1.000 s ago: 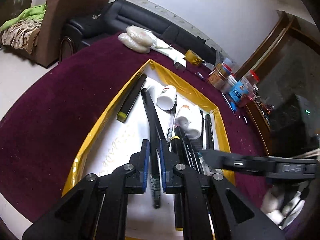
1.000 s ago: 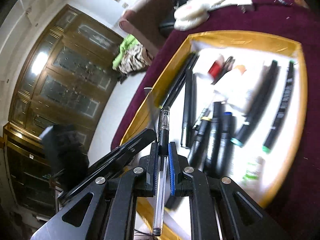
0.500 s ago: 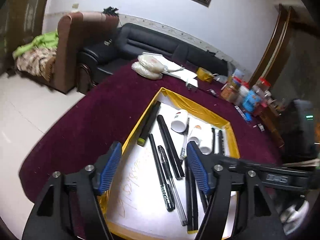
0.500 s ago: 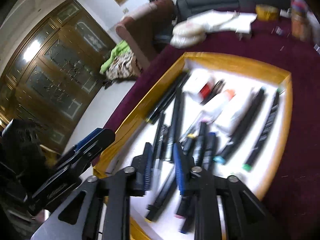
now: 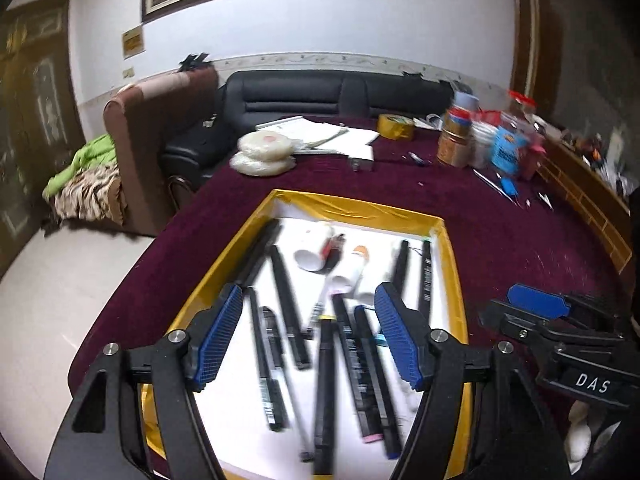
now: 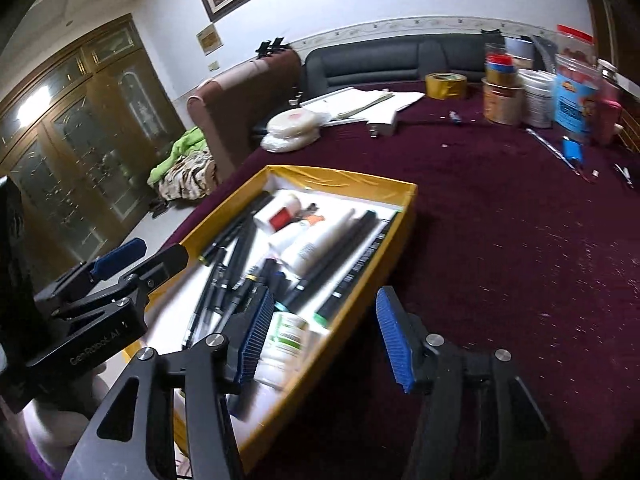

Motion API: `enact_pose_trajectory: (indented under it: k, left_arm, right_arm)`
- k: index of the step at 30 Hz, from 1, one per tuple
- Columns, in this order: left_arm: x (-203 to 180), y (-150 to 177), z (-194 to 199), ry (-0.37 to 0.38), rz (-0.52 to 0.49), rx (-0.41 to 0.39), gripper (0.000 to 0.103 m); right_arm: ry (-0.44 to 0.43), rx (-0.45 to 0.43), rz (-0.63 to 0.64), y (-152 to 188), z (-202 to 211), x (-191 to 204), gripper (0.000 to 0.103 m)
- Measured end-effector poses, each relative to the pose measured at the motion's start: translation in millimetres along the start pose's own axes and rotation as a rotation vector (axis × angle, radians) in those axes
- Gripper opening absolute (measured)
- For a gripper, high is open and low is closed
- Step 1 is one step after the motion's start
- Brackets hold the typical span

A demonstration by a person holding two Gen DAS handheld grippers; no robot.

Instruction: Organize rigid objects

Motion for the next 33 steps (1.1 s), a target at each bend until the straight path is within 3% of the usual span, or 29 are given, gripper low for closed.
enact_pose_trajectory:
  k: [15, 33]
  left_arm:
    - [-63, 1, 8, -0.024, -0.142, 0.030, 0.074]
    - [-83, 11, -4, -0.012, -0.183, 0.088, 0.074]
  right_arm:
    - [0.033, 0.002, -0.040, 17, 15, -36, 0.052]
    - [0.035, 0.022, -0.062, 23, 13, -46, 0.053]
Point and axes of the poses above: each gripper's, at about its wrist camera, not at the fingertips, and z roughly against the way its jaws point, x to its left, y to its underside, the point moved 7 cm from there along -z, roughly the way its jaws point, and after that the axes turned 7 degrees about x, right-handed, at the moved point
